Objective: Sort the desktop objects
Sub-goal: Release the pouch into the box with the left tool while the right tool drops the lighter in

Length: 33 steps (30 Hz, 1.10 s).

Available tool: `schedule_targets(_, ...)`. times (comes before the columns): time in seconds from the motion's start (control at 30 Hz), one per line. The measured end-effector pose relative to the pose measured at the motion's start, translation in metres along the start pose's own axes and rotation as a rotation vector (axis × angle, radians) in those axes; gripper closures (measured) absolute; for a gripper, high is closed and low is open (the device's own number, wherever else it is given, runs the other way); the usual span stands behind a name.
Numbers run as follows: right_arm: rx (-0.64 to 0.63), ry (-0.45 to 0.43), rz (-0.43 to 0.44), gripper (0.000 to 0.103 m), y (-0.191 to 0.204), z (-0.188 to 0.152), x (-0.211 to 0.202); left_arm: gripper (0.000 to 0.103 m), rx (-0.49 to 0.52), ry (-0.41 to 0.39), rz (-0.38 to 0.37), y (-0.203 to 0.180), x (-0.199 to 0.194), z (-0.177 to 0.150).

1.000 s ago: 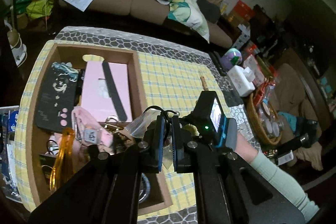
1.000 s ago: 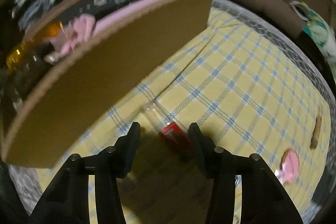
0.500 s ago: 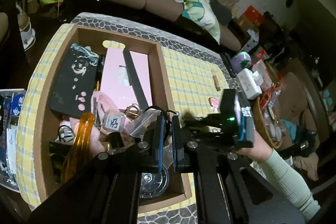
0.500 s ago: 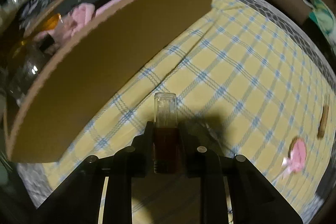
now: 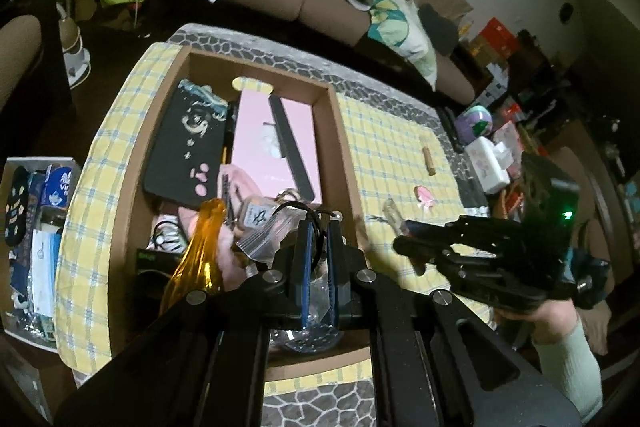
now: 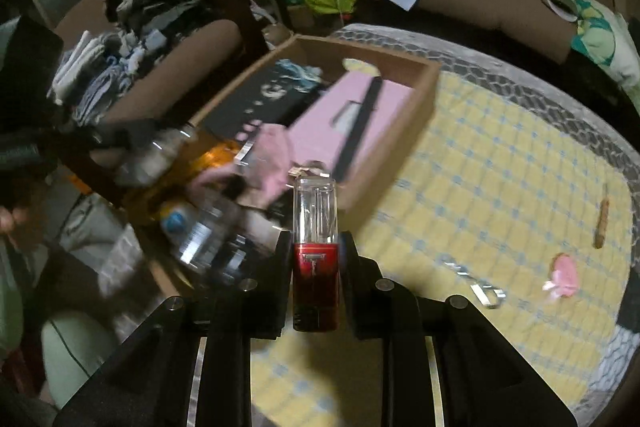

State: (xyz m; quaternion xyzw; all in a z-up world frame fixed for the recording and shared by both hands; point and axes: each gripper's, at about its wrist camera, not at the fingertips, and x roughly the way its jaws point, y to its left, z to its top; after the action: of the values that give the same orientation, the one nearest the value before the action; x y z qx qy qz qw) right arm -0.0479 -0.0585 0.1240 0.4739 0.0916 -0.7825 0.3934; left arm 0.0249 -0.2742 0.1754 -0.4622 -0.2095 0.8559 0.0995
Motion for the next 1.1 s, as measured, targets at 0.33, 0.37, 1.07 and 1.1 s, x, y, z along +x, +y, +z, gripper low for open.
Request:
schedule_targets(0.33,0.112,0.071,-0.020,0.081,0.043,-0.002,0.052,0.096,-0.009,0.066,0.098,0.028,0.021,-0.018)
schedule_targets(0.37,0.114,0.075,-0.026,0.081,0.044,-0.003,0.055,0.096,-0.006,0.070,0.115,0.030,0.024,-0.020)
schedule_targets(1.07,0.045,-0.066,-0.338,0.000,0.047,-0.022,-0.011,0.000,0.082,-0.066,0.154,-0.022,-0.014,-0.018)
schedule_targets(1.1,0.043,-0.077,-0.362,0.000,0.046,-0.026,-0.016,0.000,0.087,-0.068,0.148,-0.027,-0.014,-0.018)
